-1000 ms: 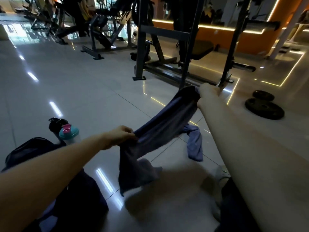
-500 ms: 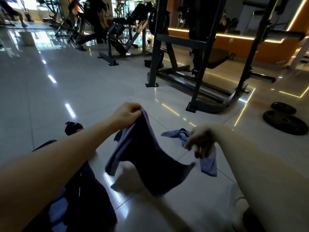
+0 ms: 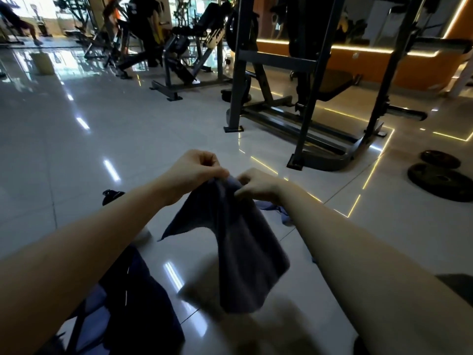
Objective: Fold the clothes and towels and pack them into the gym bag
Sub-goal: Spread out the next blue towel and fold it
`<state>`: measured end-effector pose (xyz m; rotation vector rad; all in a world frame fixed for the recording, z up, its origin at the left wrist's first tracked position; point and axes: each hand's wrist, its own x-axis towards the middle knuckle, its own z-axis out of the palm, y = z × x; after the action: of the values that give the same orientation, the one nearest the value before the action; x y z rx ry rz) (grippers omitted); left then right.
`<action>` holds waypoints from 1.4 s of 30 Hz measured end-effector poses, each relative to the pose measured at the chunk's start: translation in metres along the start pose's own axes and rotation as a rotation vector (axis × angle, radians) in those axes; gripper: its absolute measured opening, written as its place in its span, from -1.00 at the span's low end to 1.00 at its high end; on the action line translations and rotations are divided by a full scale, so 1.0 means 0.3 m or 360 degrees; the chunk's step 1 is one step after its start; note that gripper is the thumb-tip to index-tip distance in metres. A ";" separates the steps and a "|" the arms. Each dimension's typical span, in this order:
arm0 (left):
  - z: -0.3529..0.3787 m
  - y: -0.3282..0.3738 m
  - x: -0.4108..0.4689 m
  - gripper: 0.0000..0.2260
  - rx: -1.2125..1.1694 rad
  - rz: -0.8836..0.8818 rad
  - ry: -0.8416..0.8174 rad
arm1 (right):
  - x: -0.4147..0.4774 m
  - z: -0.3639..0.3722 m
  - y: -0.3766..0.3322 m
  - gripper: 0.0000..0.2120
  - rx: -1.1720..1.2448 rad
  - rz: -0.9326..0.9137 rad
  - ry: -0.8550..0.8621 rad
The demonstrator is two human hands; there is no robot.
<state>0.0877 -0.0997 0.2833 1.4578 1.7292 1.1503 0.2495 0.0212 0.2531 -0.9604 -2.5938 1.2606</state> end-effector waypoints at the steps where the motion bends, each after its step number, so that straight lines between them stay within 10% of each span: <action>1: -0.003 -0.014 0.001 -0.81 0.0112 -0.0009 0.0011 | -0.002 -0.001 0.006 -0.99 0.0013 0.0000 -0.0004; 14: -0.122 -0.248 0.043 -0.83 0.0325 -0.0467 0.0704 | -0.130 -0.133 0.106 -0.66 -0.0279 0.0478 -0.0281; 21: -0.056 -0.255 0.023 -0.90 0.0579 -0.0636 0.0105 | -0.152 -0.178 -0.021 -0.72 0.0021 0.0108 0.0164; 26: 0.026 0.004 -0.001 -0.47 -0.0240 -0.0219 -0.0458 | -0.149 -0.143 -0.159 -0.71 0.0013 -0.0091 0.0077; 32: 0.005 0.159 0.004 -0.79 0.0387 -0.0094 -0.0341 | -0.206 -0.196 -0.191 -0.58 0.0355 0.0027 -0.0224; 42: -0.054 0.112 -0.003 -0.61 -0.0171 -0.0321 -0.0488 | -0.249 -0.185 -0.073 -0.87 0.0768 -0.0107 0.0061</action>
<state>0.0892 -0.1038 0.3204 1.2860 1.5366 0.8505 0.3175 0.0052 0.3184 -0.7834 -2.1129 1.7127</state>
